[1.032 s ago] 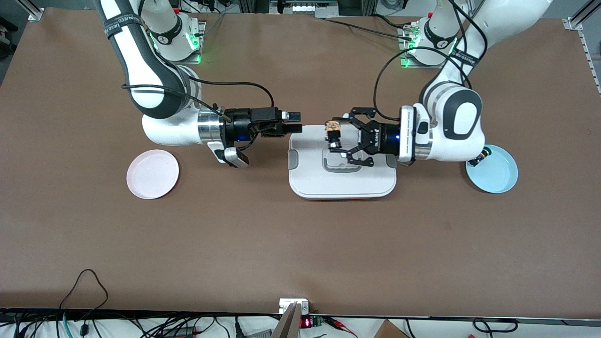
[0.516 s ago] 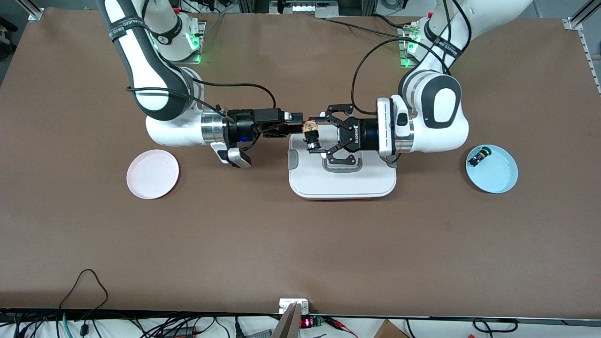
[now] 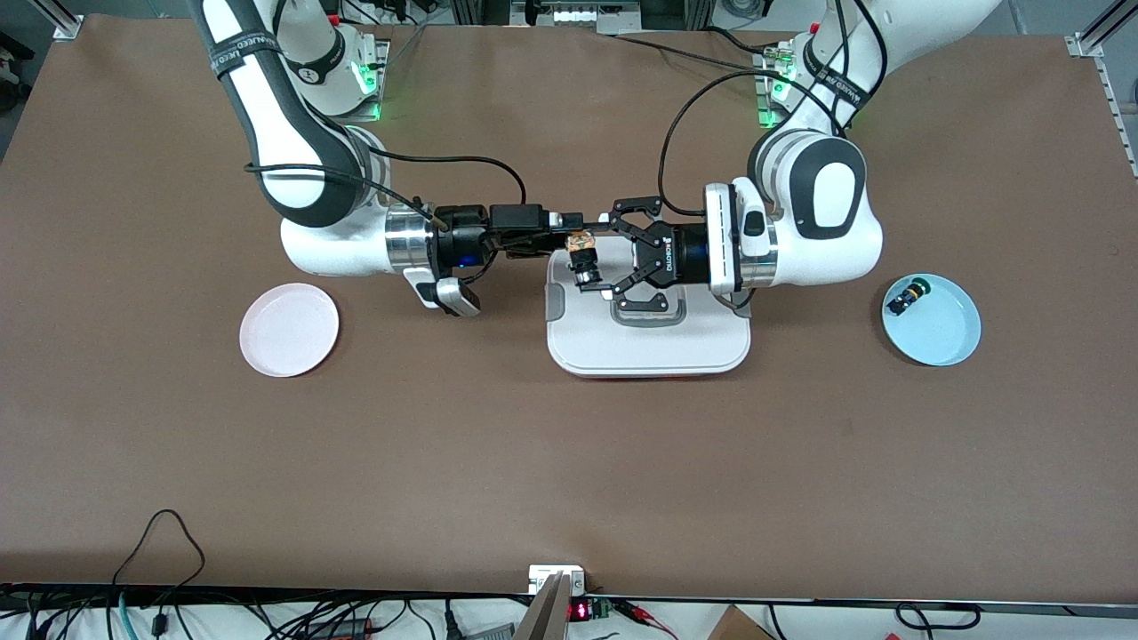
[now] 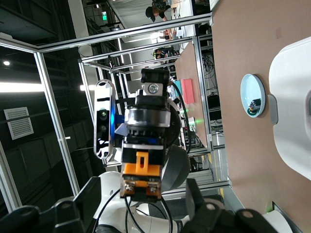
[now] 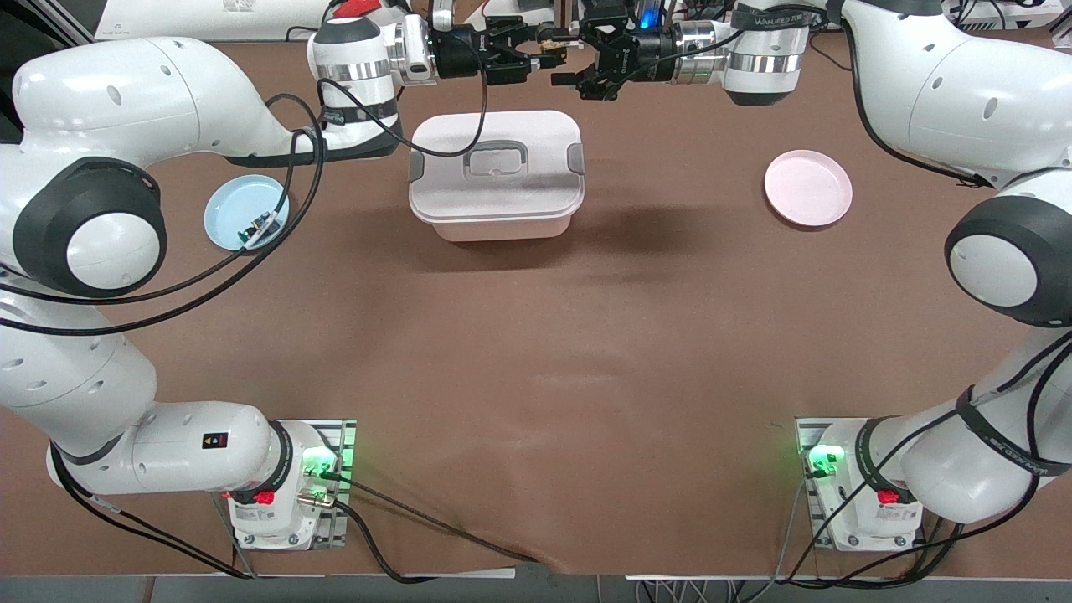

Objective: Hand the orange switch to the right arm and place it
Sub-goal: 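Carry the orange switch over the box toward the right gripper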

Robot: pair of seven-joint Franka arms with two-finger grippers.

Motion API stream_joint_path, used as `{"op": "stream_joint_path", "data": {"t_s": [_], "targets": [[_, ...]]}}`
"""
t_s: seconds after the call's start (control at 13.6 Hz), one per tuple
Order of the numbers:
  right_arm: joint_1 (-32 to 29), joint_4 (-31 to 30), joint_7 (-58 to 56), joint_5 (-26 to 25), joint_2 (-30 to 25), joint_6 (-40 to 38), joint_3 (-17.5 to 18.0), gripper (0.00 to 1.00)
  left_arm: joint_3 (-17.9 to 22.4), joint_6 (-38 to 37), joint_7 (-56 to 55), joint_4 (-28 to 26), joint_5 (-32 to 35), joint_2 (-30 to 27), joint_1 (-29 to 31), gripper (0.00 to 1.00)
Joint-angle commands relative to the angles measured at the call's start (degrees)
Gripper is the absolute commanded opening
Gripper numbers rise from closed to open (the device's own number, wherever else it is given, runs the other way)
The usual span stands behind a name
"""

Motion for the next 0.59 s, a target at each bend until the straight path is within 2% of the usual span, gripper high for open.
{"op": "stream_joint_path", "data": {"t_s": [0.0,0.22,0.52], "targets": [[0.2,1.2,-1.6,1.0,1.5,0.6,0.1,0.72,-0.2,0.7,-0.3,1.2,-1.4,0.5,-0.4,0.0],[0.1,1.2,-6.1,1.3,3.1,0.3,0.1,0.73,-0.1,0.7,-0.4,1.8,-1.5,0.5,-0.4,0.0],[-0.7,1.5,-5.9,2.1,3.2,0.1,0.1,0.74,-0.1,0.7,-1.5,1.9,-1.4,0.5,-0.4,0.0]]}}
